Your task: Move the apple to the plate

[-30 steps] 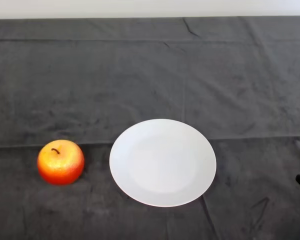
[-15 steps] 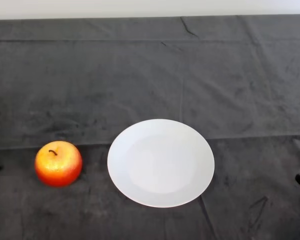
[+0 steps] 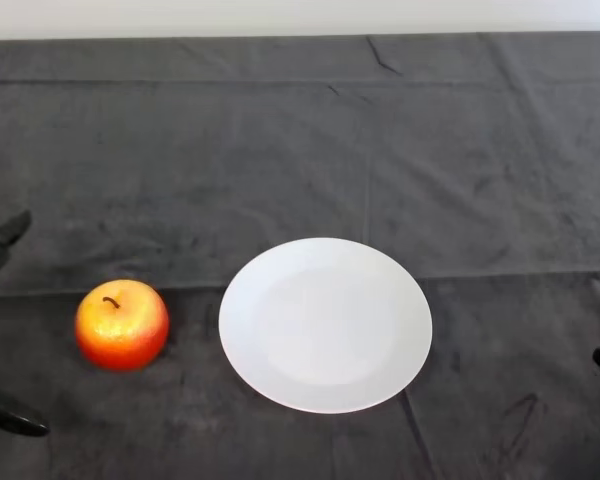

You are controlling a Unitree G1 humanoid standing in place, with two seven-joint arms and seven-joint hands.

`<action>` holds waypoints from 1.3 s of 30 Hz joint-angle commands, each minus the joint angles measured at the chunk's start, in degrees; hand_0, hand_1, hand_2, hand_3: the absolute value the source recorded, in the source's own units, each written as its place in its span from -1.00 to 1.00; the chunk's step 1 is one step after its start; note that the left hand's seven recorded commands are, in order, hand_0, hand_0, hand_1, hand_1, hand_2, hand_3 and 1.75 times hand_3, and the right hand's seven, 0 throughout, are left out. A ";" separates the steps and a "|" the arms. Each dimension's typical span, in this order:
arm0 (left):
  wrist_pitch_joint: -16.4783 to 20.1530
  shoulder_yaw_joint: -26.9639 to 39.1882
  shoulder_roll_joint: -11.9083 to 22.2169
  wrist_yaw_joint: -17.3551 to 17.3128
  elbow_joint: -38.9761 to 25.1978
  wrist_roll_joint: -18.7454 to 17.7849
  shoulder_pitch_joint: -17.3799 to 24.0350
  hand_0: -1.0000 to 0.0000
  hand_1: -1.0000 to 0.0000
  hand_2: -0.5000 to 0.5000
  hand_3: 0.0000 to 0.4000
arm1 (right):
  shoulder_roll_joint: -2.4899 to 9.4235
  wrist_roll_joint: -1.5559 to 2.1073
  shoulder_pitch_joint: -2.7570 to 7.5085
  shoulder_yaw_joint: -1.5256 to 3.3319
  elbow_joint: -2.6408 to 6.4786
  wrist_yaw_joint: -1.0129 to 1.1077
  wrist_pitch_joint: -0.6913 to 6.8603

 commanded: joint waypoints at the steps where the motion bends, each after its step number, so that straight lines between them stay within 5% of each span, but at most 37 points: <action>1: 0.21 -1.67 2.44 -1.22 -1.34 -0.27 -1.93 1.00 1.00 0.00 -1.00 | 1.71 0.76 0.30 -0.30 2.51 0.37 2.20; 8: -0.33 -3.54 0.33 -0.09 2.87 2.54 -5.98 1.00 1.00 0.00 -1.00 | 1.76 0.68 0.31 -0.39 2.48 0.42 2.27; 18: 0.06 -5.87 -5.19 6.29 5.72 7.33 -10.47 1.00 1.00 0.00 -1.00 | 1.84 0.57 0.32 -0.52 2.45 0.49 2.36; 26: 1.00 -7.47 -9.39 10.26 4.09 9.75 -10.95 1.00 1.00 0.00 -1.00 | 1.92 0.46 0.33 -0.64 2.42 0.57 2.43; 39: -0.67 -10.00 -13.16 11.81 6.00 11.33 -12.06 1.00 1.00 0.00 -1.00 | 2.03 0.30 0.34 -0.82 2.37 0.68 2.54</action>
